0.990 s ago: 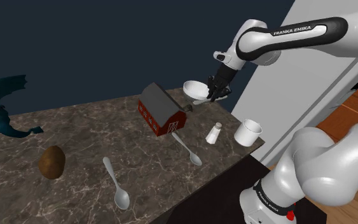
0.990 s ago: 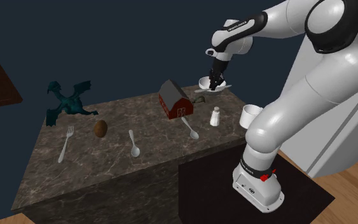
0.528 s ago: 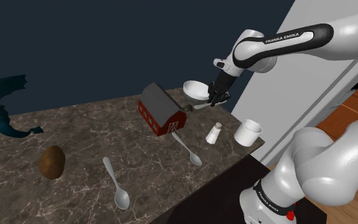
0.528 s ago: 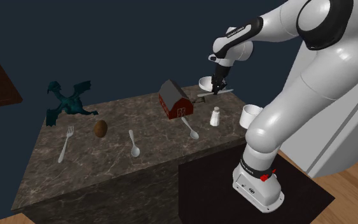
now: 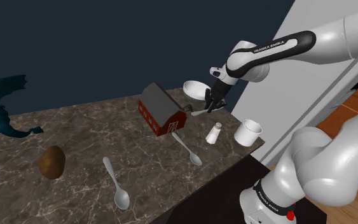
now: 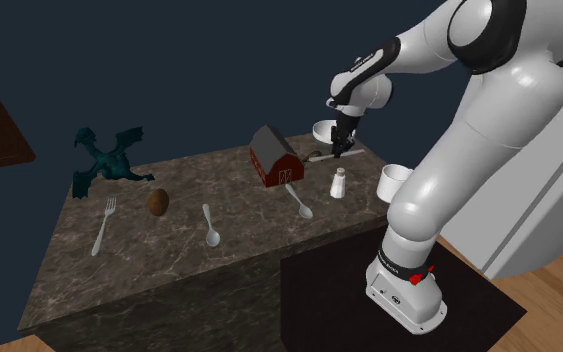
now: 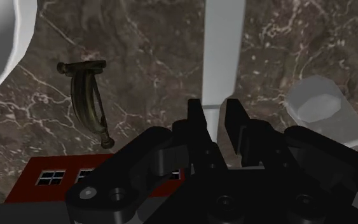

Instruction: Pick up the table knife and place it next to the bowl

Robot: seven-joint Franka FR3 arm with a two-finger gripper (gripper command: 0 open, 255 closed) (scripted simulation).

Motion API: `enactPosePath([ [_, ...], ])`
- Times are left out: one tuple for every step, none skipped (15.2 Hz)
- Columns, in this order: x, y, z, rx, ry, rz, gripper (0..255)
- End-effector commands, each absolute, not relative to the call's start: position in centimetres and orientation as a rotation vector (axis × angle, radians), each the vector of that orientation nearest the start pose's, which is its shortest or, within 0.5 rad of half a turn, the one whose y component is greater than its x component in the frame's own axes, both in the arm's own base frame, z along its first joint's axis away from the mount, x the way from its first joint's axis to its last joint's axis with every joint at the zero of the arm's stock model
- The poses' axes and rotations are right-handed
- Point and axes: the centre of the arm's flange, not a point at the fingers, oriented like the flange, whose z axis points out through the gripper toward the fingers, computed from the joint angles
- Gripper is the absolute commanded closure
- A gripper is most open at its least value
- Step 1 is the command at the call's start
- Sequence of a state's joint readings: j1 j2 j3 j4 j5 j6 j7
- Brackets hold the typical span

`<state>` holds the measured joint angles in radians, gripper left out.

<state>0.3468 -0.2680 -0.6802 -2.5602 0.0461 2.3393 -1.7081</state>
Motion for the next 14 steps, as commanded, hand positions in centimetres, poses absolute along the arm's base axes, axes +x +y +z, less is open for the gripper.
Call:
enactPosePath([
  [41.1, -13.5, 32.9, -2.343, -1.897, -0.246, 255],
  [41.1, -13.5, 32.4, -2.343, -1.897, -0.246, 255],
  [41.1, -13.5, 31.8, -2.343, -1.897, -0.246, 255],
  [41.1, -13.5, 31.3, -2.343, -1.897, -0.246, 255],
  [41.1, -13.5, 30.8, -2.343, -1.897, -0.246, 255],
  [41.1, -13.5, 30.3, -2.343, -1.897, -0.246, 255],
  [41.1, -13.5, 29.7, -2.343, -1.897, -0.246, 255],
  [41.1, -13.5, 29.2, -2.343, -1.897, -0.246, 255],
  [41.1, -13.5, 28.7, -2.343, -1.897, -0.246, 255],
  [41.1, -13.5, 28.1, -2.343, -1.897, -0.246, 255],
  [41.1, -13.5, 27.6, -2.343, -1.897, -0.246, 255],
  [41.1, -13.5, 27.1, -2.343, -1.897, -0.246, 255],
  [41.1, -13.5, 26.7, -2.343, -1.897, -0.246, 255],
  [41.1, -13.5, 26.7, -2.343, -1.897, -0.246, 255],
])
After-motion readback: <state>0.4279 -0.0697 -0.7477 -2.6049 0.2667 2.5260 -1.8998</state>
